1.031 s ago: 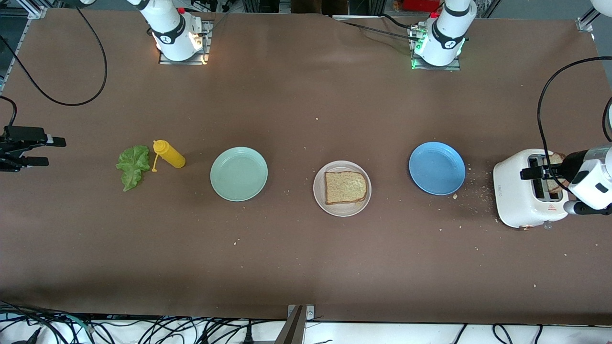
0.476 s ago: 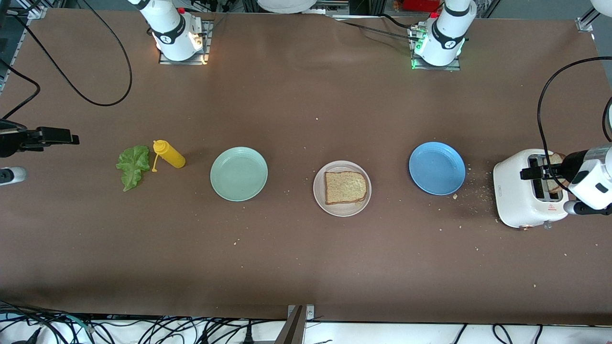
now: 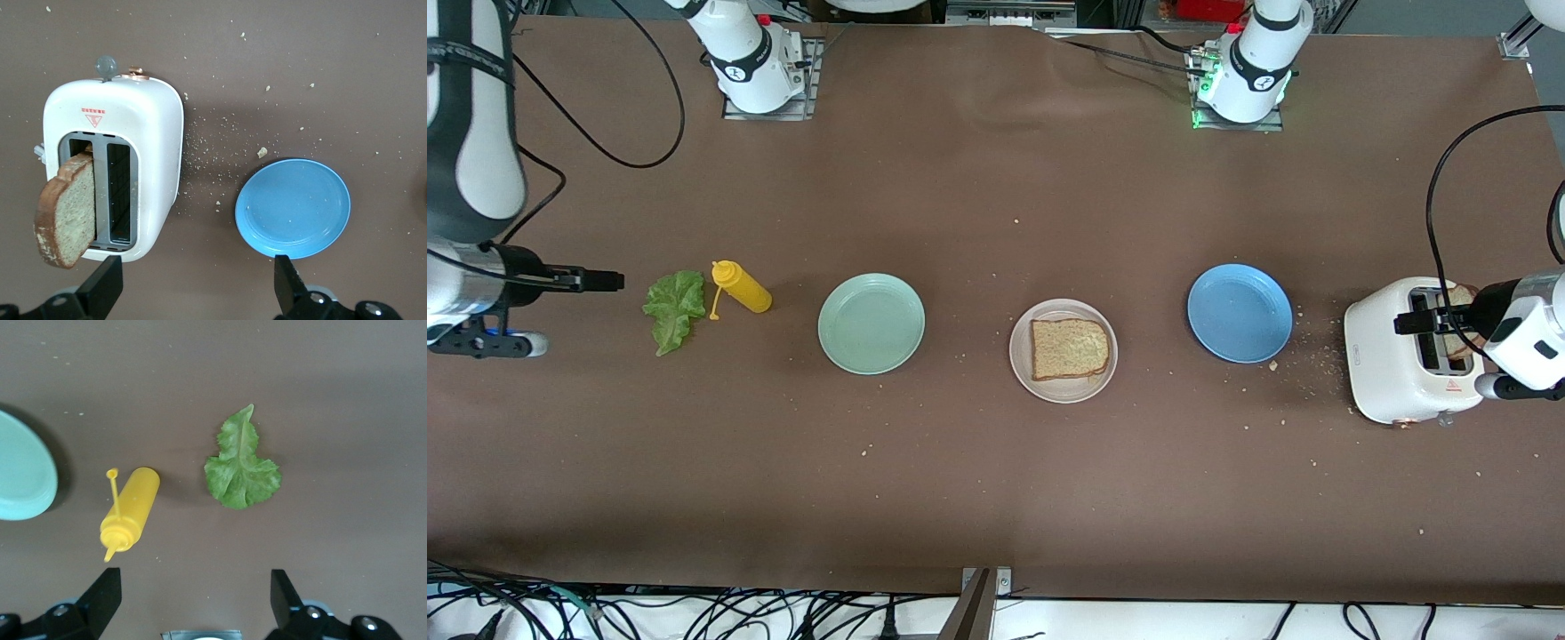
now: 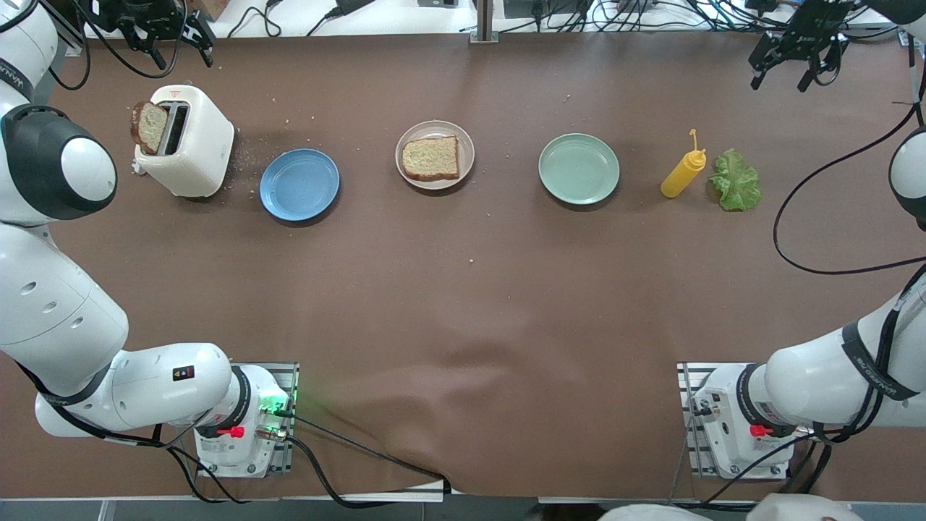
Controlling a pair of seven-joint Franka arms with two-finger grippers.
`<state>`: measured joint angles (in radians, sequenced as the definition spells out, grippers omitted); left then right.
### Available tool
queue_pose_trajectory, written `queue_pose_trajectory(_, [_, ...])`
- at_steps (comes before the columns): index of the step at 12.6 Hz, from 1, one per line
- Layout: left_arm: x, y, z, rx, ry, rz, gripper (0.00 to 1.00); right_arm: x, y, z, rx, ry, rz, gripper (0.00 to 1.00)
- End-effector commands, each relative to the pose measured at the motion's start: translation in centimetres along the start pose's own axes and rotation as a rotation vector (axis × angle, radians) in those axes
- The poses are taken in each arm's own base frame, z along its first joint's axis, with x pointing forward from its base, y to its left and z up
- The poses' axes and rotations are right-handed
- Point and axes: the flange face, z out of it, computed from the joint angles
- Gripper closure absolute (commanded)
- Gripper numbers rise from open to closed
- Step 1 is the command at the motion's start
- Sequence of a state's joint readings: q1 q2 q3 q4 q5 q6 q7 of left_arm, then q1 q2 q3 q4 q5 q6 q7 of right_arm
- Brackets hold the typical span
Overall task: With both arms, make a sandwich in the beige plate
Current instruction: 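Grasp the lettuce with the right gripper while the left gripper lowers to the toaster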
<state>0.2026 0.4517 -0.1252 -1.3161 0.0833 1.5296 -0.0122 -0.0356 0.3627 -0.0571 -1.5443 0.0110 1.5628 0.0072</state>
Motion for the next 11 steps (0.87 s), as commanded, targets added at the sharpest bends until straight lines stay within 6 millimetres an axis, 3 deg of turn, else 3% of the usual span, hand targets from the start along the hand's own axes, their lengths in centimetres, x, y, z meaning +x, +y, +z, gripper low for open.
queue_pose_trajectory(1, [-0.3, 0.1, -0.1, 0.033, -0.006, -0.004, 0.0, -1.8, -0.1, 4.3, -0.026, 0.02, 0.081, 0.01])
queue_pose_trajectory(2, [-0.3, 0.1, -0.1, 0.033, -0.006, -0.005, 0.0, -2.0, -0.9, 6.3, -0.03, 0.042, 0.08, 0.01])
queue_pose_trajectory(6, [-0.3, 0.1, -0.1, 0.033, -0.006, -0.004, 0.0, -2.6, -0.9, 15.9, -0.037, 0.149, 0.063, 0.01])
queue_pose_trajectory(9, [-0.3, 0.1, -0.1, 0.033, -0.006, -0.004, 0.0, -2.6, 1.1, 19.4, -0.024, 0.21, 0.081, 0.01])
queue_pose_trajectory(11, [-0.3, -0.1, 0.0, 0.033, -0.008, -0.008, 0.0, -1.9, 3.5, 21.3, -0.044, 0.228, 0.077, 0.01])
